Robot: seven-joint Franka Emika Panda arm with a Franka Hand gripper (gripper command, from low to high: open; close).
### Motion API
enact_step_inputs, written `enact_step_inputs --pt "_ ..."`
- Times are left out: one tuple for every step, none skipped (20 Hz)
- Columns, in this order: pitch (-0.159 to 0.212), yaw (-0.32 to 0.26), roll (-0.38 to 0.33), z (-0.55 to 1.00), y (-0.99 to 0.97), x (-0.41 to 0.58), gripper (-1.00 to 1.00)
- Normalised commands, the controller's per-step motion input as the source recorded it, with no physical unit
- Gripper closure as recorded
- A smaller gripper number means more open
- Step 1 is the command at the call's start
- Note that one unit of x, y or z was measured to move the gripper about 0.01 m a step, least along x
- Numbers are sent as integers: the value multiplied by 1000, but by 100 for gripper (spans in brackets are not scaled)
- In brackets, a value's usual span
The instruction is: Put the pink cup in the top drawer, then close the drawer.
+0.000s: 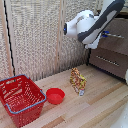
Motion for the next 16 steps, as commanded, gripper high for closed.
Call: enact_step_inputs --pt "1 20 0 503 -840 0 100" --pt "3 11 0 509 -871 0 100" --pt "9 0 0 500 -894 0 100" --pt "16 0 0 489 -880 0 100" --pt "25 0 0 489 -906 0 100" --pt "38 -30 0 454 -903 3 100" --pt "38 -41 0 440 -929 6 100" --pt "42 -63 0 409 -889 14 100" --pt "43 -72 0 394 -880 11 100" --pt "38 -78 0 374 -874 0 100" --pt "29 -89 0 357 -814 0 100" --pt "15 -103 0 326 -760 14 100" --pt "0 -102 0 246 -649 14 100" --pt "-7 -95 0 203 -509 0 100" --pt "-62 -77 0 103 -246 0 100" --pt "-86 -65 0 20 -63 0 100"
